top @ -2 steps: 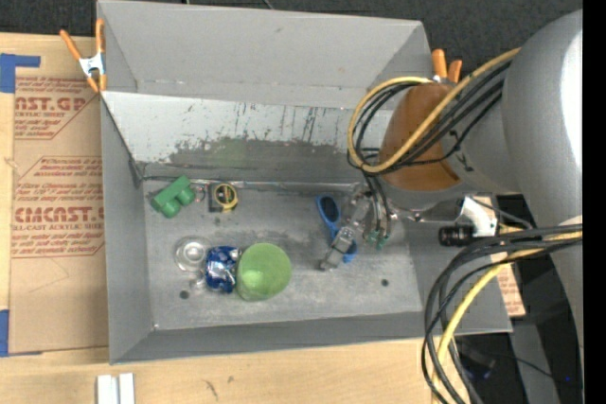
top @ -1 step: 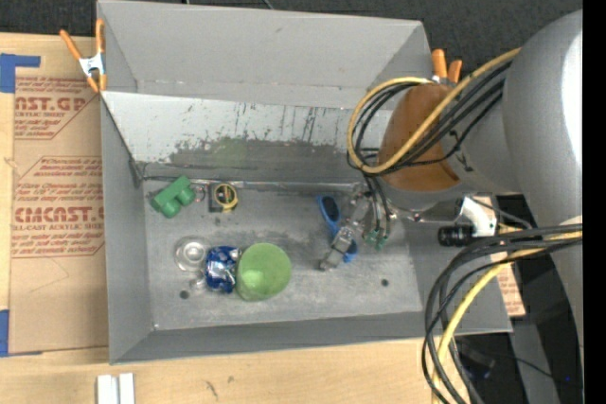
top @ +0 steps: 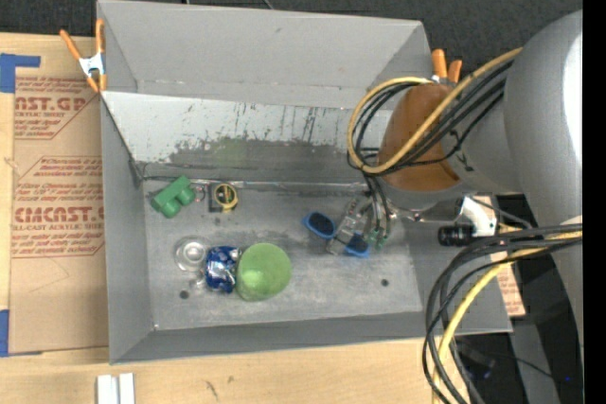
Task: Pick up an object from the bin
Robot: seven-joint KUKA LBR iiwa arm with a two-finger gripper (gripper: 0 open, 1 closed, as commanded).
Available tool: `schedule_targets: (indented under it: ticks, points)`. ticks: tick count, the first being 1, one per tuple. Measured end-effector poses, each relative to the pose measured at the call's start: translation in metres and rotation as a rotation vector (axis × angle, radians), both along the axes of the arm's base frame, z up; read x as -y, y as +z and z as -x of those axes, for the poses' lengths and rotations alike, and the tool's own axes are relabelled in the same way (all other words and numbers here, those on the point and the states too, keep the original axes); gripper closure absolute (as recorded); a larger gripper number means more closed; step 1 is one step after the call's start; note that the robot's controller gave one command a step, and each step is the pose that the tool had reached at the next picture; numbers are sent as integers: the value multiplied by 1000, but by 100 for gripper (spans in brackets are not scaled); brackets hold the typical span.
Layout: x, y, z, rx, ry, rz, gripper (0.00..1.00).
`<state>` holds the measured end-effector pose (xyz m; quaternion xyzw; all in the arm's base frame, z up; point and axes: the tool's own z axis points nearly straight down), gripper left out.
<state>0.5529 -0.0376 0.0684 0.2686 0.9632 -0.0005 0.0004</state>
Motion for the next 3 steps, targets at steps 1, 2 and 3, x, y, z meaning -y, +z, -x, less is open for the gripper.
schedule_targets:
  ticks: [1, 2, 3]
  points:
    - [0, 81, -2, 8, 1, -1, 100]
    - [-1, 87, -3, 2, 2, -1, 100]
    - [-1, 117, -4, 4, 3, -1, 100]
